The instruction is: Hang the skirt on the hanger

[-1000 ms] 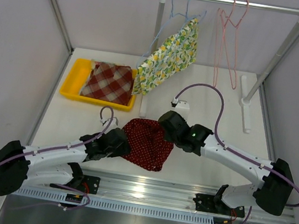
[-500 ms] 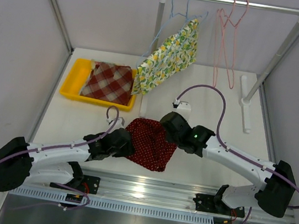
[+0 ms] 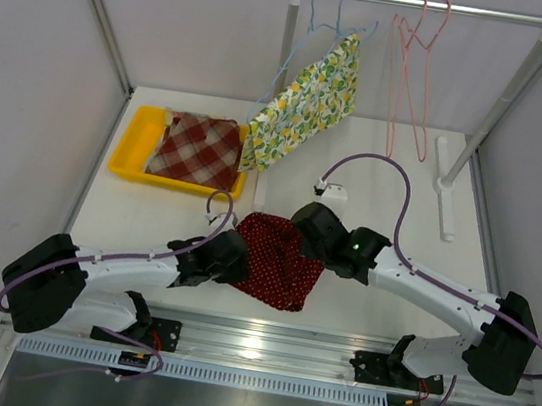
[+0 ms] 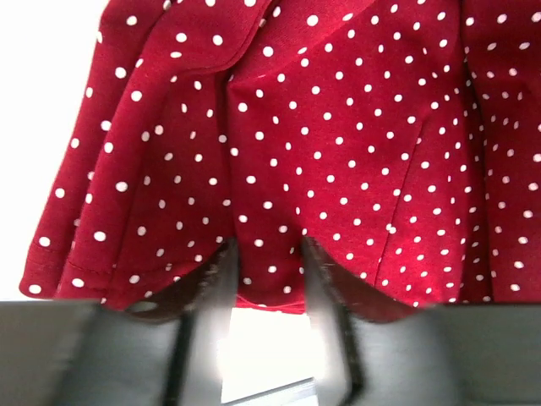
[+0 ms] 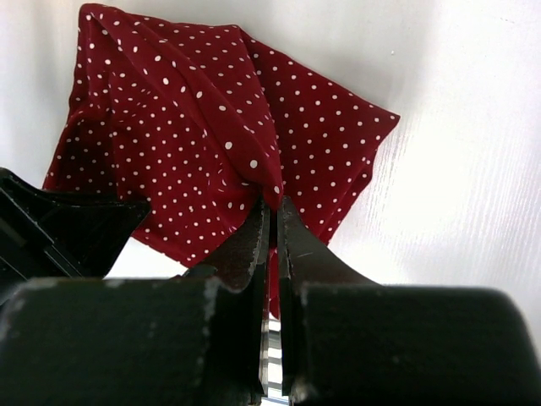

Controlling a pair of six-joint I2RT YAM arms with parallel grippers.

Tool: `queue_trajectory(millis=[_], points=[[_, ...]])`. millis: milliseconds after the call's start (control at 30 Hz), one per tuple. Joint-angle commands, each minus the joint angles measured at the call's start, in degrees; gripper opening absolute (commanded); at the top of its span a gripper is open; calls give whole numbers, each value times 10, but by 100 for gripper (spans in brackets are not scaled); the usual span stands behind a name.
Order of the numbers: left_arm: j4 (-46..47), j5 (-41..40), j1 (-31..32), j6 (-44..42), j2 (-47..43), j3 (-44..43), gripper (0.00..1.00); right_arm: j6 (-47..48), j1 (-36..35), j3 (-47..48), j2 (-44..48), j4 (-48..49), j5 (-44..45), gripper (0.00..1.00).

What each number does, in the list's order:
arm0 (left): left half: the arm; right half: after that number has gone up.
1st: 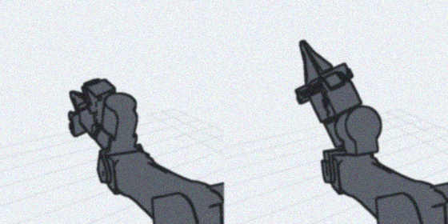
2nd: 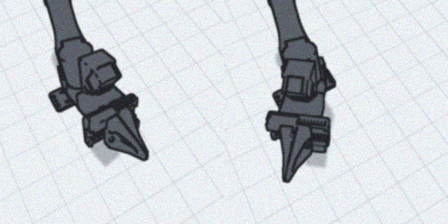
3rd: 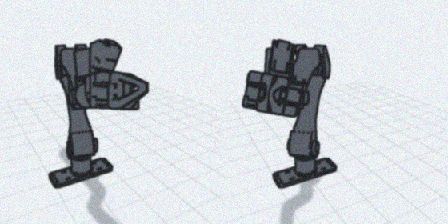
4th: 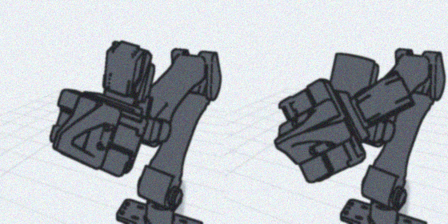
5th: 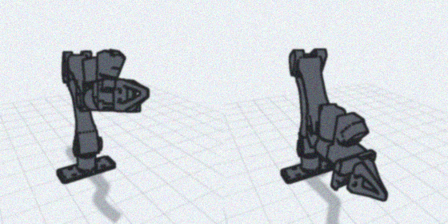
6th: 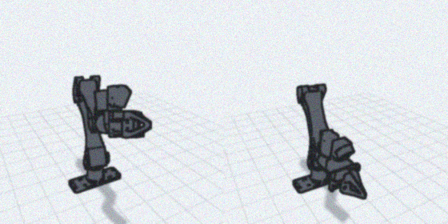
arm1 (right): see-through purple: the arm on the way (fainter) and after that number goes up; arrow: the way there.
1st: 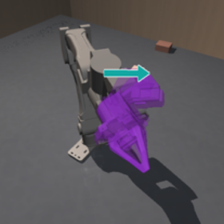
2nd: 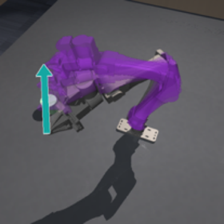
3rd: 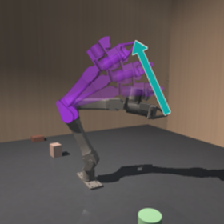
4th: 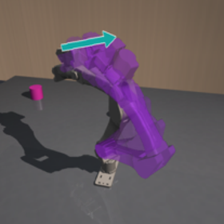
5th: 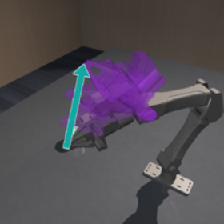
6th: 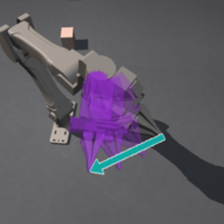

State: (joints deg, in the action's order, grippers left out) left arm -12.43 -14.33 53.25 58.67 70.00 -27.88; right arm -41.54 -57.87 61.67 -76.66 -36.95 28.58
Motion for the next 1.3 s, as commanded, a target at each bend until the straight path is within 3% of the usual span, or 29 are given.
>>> queue_trajectory(millis=[0, 33, 100, 133, 200, 633, 1033, 1267], points=[[23, 11, 4, -8, 1, -13, 35, -1, 3, -4, 22, 7, 13, 0], [21, 11, 4, -8, -1, -14, 24, 0, 4, -5, 25, 7, 14, 0], [7, 7, 4, -13, -18, -21, 17, -1, 6, -5, 28, 2, 15, 0], [0, 5, 4, -16, -26, -30, 6, 1, 6, -5, 31, 0, 15, 0], [-21, -1, 4, -26, -52, -38, 0, 3, 14, -4, 41, -3, 14, 0], [-200, -66, -1, -84, -223, -226, 0, 51, 124, 66, 185, -82, -11, 0], [-278, -116, -1, -152, -210, -513, 0, 73, 135, 244, 255, -144, 29, 0], [-281, -113, -1, -155, -223, -556, 0, 61, 134, 275, 308, -139, 17, 0]])
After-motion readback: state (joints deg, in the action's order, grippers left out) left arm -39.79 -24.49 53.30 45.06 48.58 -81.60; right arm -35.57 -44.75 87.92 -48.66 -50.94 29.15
